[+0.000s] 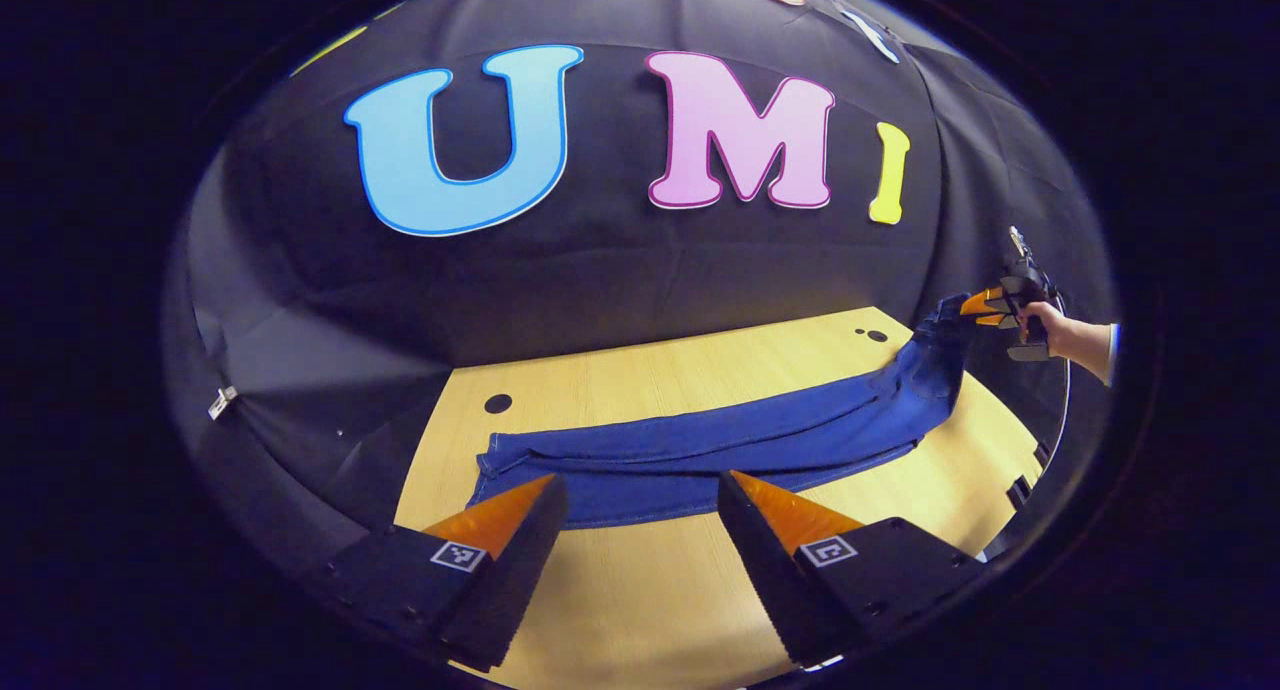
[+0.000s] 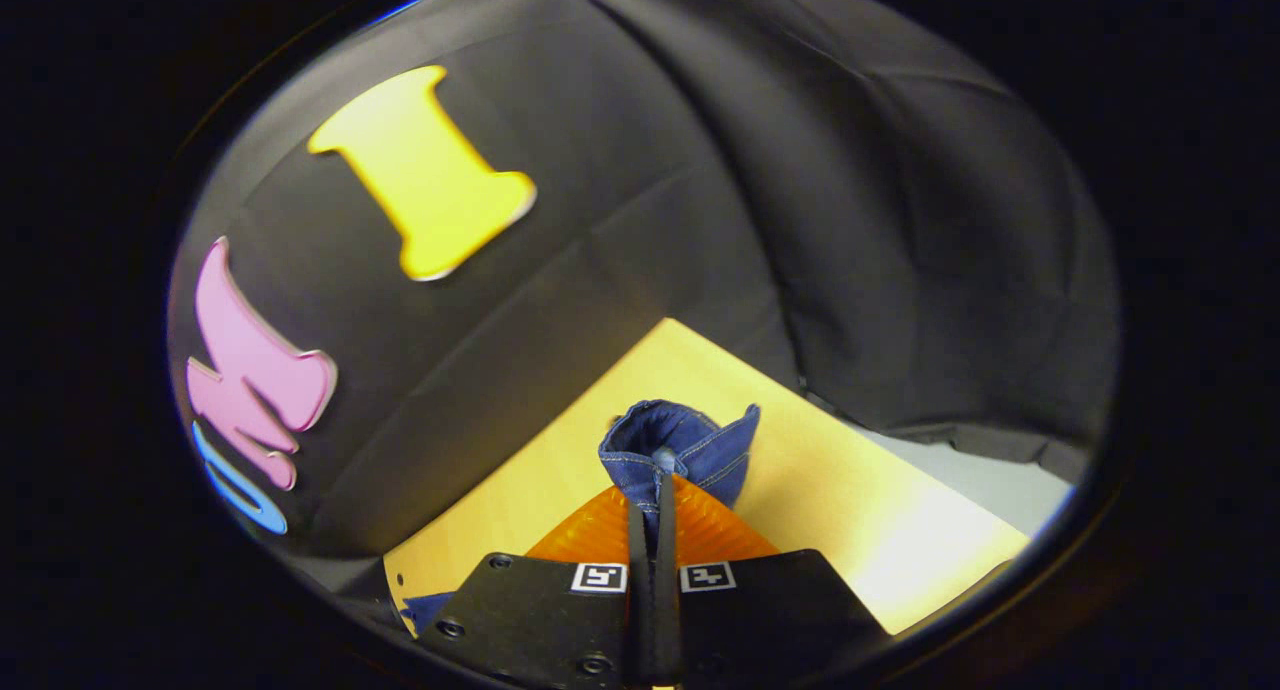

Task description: Grasp the waist and the cuffs of the jeans and fold them to make the two legs overlap; first hold the waist and fold one-third of the jeans toward the cuffs, then hold the cuffs and fold the remaining one-third in the same direction to finish folding.

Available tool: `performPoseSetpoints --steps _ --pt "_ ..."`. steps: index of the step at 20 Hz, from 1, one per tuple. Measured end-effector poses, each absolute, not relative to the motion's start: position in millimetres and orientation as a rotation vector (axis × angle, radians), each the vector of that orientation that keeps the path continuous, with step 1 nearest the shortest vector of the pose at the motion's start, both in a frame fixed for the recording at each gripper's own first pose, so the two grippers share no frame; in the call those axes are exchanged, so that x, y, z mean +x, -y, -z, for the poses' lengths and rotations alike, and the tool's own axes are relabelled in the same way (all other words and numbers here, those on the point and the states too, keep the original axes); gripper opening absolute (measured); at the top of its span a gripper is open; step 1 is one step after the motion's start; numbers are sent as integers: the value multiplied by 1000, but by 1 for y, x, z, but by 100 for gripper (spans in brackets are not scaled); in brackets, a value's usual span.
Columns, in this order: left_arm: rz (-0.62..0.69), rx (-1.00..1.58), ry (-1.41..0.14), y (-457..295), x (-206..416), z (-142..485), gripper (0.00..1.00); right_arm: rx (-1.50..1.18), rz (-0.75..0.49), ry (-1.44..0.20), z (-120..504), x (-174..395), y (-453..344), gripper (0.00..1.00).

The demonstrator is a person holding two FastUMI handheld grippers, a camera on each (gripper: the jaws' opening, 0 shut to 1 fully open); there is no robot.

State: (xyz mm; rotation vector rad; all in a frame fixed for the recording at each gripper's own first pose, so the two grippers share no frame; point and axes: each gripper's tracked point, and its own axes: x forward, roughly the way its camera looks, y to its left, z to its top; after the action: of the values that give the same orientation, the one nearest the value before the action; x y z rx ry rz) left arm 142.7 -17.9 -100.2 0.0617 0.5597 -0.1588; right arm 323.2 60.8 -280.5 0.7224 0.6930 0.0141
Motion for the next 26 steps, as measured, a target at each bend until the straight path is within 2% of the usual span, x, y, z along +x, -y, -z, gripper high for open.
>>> performPoseSetpoints --steps 4,7,11,12,13,14,16,18,20,22,23,26 --pt "115 -8 -557 -7 130 99 98 632 -233 -620 209 325 -167 4" --pt "71 -68 -549 -28 115 99 98 576 -409 -646 195 291 -252 4" --pt "15 -74 -593 -51 83 115 98 453 -594 -830 264 222 -343 4" --pt "4 -75 -606 -55 77 119 98 412 -641 -914 297 200 -366 0" --pt "0 -76 -616 -57 72 121 98 372 -663 -998 323 189 -373 4" --pt "-6 -72 -622 -59 66 121 98 328 -680 -1065 344 178 -381 4" --pt "-23 -64 -630 -67 57 122 98 236 -700 -1100 371 176 -380 5" --pt "-31 -104 -639 -69 56 126 98 282 -732 -1135 362 173 -390 5" --pt "-32 -171 -643 -71 62 135 98 421 -796 -1162 319 178 -393 44" --pt "-31 -245 -653 -81 81 145 98 431 -839 -1077 277 183 -380 82" --pt "-38 -276 -662 -89 96 151 98 443 -872 -1025 259 181 -374 95" --pt "-62 -397 -703 -118 150 182 96 469 -947 -902 206 179 -341 95"
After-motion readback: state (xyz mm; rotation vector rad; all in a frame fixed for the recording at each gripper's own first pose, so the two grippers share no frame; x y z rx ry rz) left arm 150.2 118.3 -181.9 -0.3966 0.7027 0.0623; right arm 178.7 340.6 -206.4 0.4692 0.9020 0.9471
